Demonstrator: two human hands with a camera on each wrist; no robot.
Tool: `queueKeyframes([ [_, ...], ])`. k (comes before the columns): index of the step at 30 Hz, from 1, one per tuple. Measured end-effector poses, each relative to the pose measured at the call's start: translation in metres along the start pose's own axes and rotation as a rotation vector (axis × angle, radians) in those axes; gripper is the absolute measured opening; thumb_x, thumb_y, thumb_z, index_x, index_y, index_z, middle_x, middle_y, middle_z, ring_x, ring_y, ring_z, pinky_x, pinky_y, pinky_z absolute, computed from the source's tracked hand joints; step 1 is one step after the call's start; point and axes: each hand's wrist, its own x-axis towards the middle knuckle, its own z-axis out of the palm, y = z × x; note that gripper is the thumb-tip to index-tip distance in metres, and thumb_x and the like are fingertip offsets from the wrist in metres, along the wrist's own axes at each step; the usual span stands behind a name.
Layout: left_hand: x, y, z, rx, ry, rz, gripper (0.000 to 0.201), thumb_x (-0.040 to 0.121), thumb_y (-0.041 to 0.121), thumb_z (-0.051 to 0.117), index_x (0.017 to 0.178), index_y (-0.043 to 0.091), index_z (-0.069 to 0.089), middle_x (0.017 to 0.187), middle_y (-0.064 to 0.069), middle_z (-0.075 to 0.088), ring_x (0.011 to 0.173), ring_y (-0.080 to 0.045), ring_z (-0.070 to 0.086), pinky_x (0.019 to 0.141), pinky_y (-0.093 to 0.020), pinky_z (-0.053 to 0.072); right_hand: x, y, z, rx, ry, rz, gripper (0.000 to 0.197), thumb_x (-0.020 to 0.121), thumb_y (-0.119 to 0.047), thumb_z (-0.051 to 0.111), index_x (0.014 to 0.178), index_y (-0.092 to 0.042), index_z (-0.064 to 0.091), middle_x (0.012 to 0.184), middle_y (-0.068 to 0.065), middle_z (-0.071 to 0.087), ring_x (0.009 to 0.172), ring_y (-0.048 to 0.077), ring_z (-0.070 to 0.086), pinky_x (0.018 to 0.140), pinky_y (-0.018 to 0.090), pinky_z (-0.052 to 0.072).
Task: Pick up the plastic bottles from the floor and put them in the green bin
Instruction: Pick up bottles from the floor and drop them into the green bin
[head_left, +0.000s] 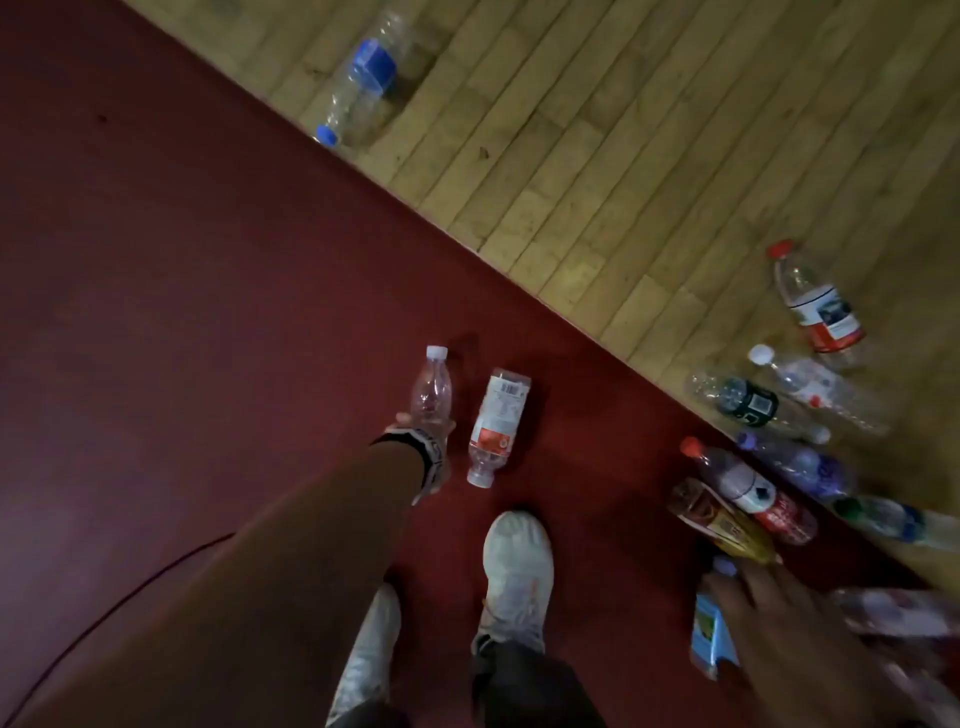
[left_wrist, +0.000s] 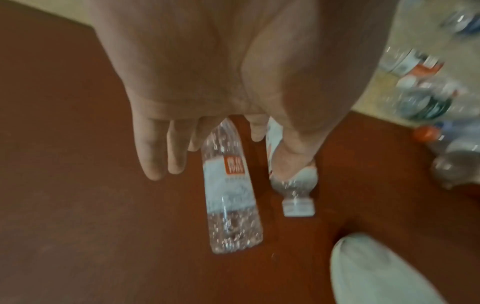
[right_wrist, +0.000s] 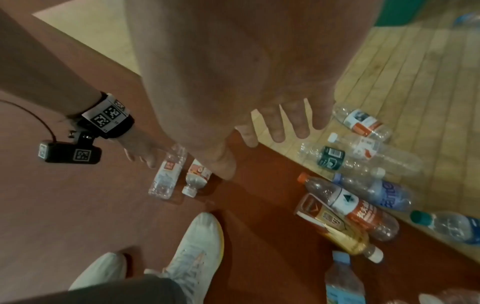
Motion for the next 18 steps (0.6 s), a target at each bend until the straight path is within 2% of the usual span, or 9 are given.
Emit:
queueKeyframes([
  [2, 0.026, -0.007, 0.016, -0.118, 0.038, -0.046, 0.085, 0.081, 0.024, 0.071, 0.152, 0.031, 0.026, 0.158, -0.017, 0.015, 0.139, -0.042, 0.032, 0.108, -0.049, 0.041, 0.005, 0.002, 0.01, 0.05, -0.121, 0.037, 0.05, 0.063, -0.037, 0.049, 0.103, -0.015, 0.069, 0.097, 0.015, 0.068, 0.075, 0.038, 0.068, 0.056, 0.048, 0.057],
  [4, 0.03, -0.009, 0.019, -0.139, 0.018, -0.057, 0.092, 0.077, 0.02, 0.074, 0.151, 0.039, 0.023, 0.155, -0.016, 0.012, 0.134, -0.04, 0.041, 0.096, -0.042, 0.052, 0.003, 0.003, 0.013, 0.022, -0.205, 0.067, 0.049, 0.063, -0.037, 0.044, 0.101, -0.018, 0.066, 0.099, 0.015, 0.068, 0.078, 0.037, 0.068, 0.058, 0.047, 0.057],
  [6, 0.02, -0.012, 0.015, -0.152, 0.057, -0.055, 0.086, 0.08, 0.028, 0.072, 0.149, 0.04, 0.023, 0.153, -0.021, 0.012, 0.13, -0.039, 0.046, 0.093, -0.041, 0.053, 0.004, 0.0, 0.002, -0.004, -0.18, 0.053, 0.042, 0.058, -0.029, 0.062, 0.097, -0.014, 0.065, 0.1, 0.019, 0.067, 0.076, 0.04, 0.066, 0.057, 0.046, 0.055],
  [7, 0.013, -0.016, 0.015, -0.127, 0.082, -0.048, 0.082, 0.083, 0.034, 0.069, 0.15, 0.039, 0.022, 0.152, -0.022, 0.013, 0.128, -0.04, 0.046, 0.096, -0.041, 0.051, 0.006, -0.006, -0.007, -0.035, -0.175, 0.025, 0.052, 0.049, -0.028, 0.076, 0.099, -0.014, 0.067, 0.101, 0.02, 0.066, 0.078, 0.041, 0.065, 0.058, 0.048, 0.055],
  [8, -0.004, -0.02, 0.01, -0.118, 0.118, -0.036, 0.078, 0.084, 0.039, 0.066, 0.149, 0.037, 0.023, 0.15, -0.022, 0.015, 0.127, -0.041, 0.045, 0.097, -0.042, 0.05, 0.006, -0.015, -0.024, -0.055, -0.2, 0.015, 0.064, 0.045, -0.029, 0.085, 0.105, -0.015, 0.068, 0.106, 0.019, 0.064, 0.086, 0.041, 0.064, 0.063, 0.05, 0.056],
  [9, -0.02, -0.029, 0.006, -0.11, 0.124, -0.044, 0.077, 0.085, 0.042, 0.064, 0.149, 0.036, 0.023, 0.15, -0.02, 0.016, 0.126, -0.042, 0.044, 0.096, -0.042, 0.05, 0.005, -0.023, -0.047, -0.081, -0.259, 0.015, 0.07, 0.054, -0.035, 0.085, 0.119, -0.02, 0.064, 0.118, 0.016, 0.059, 0.101, 0.039, 0.061, 0.077, 0.051, 0.055],
  [11, -0.065, -0.045, -0.009, -0.104, 0.137, -0.037, 0.076, 0.085, 0.048, 0.063, 0.147, 0.04, 0.02, 0.148, -0.019, 0.018, 0.122, -0.041, 0.045, 0.088, -0.039, 0.051, 0.005, -0.033, -0.085, -0.081, -0.277, 0.069, 0.061, 0.087, -0.038, 0.063, 0.142, -0.029, 0.039, 0.143, 0.009, 0.039, 0.132, 0.032, 0.04, 0.104, 0.045, 0.041],
  [13, -0.111, -0.061, -0.028, -0.112, 0.159, -0.034, 0.073, 0.083, 0.046, 0.065, 0.139, 0.047, 0.018, 0.14, -0.014, 0.025, 0.111, -0.036, 0.051, 0.078, -0.037, 0.052, 0.011, -0.041, -0.112, -0.032, -0.275, 0.076, 0.058, 0.09, -0.042, 0.055, 0.142, -0.03, 0.033, 0.147, 0.007, 0.033, 0.136, 0.03, 0.032, 0.108, 0.042, 0.036],
  [18, -0.206, -0.103, -0.09, -0.128, 0.218, -0.074, 0.076, 0.086, 0.036, 0.063, 0.144, 0.046, 0.016, 0.132, -0.013, 0.028, 0.112, -0.034, 0.053, 0.092, -0.044, 0.052, 0.048, -0.065, -0.158, 0.051, -0.274, 0.114, 0.061, 0.088, -0.045, 0.054, 0.142, -0.025, 0.034, 0.138, 0.01, 0.038, 0.127, 0.035, 0.038, 0.102, 0.048, 0.038],
])
